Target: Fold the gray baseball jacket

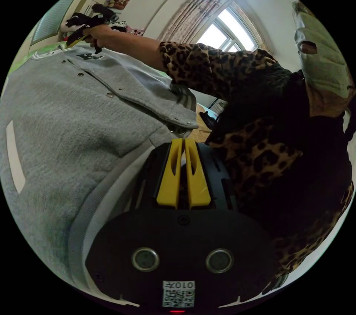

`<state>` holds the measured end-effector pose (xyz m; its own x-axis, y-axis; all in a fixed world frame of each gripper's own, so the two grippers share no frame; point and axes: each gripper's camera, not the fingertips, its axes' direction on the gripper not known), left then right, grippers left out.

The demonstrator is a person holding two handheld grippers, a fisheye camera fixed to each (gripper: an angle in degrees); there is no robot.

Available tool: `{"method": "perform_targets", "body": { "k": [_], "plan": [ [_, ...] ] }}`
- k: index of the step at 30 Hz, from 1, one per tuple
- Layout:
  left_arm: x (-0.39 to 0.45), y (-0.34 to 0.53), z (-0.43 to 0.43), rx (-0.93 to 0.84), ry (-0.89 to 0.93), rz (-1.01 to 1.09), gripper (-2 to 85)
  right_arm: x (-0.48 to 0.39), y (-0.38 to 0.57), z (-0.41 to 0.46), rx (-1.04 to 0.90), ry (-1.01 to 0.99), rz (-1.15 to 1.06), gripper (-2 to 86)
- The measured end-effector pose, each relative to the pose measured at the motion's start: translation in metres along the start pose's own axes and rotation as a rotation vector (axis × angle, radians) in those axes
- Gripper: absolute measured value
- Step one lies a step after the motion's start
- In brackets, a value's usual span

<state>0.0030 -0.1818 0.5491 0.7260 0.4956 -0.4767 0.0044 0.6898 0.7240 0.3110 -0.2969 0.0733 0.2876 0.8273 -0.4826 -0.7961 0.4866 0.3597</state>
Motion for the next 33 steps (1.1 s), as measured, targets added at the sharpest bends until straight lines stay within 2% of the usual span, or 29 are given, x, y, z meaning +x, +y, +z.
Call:
{"method": "perform_targets", "body": {
  "k": [2, 7, 16, 18, 24, 27, 33],
  "plan": [
    [0.000, -0.001, 0.001, 0.000, 0.004, -0.001, -0.2, 0.007, -0.007, 0.002, -0.016, -0.051, 0.057, 3.6],
    [0.004, -0.003, 0.002, 0.002, -0.007, -0.005, -0.2, 0.007, -0.019, 0.024, -0.086, 0.009, 0.101, 6.5],
    [0.009, -0.010, 0.005, 0.011, -0.012, -0.016, -0.1, -0.019, -0.020, 0.036, -0.091, 0.308, -0.071, 3.4],
    [0.022, -0.017, 0.003, 0.050, -0.064, -0.029, -0.1, -0.021, -0.020, 0.039, -0.107, 0.389, -0.096, 2.5],
    [0.039, -0.023, 0.003, 0.076, -0.174, -0.142, 0.2, -0.001, -0.001, 0.011, -0.023, 0.190, -0.054, 1.9],
    [0.053, -0.030, 0.008, 0.023, -0.292, -0.212, 0.6, 0.009, 0.011, -0.001, -0.028, 0.133, -0.056, 1.8],
    [0.051, -0.012, -0.007, 0.162, -0.223, -0.443, 1.4, 0.028, 0.039, -0.030, 0.030, 0.067, -0.059, 1.9]
  ]
}}
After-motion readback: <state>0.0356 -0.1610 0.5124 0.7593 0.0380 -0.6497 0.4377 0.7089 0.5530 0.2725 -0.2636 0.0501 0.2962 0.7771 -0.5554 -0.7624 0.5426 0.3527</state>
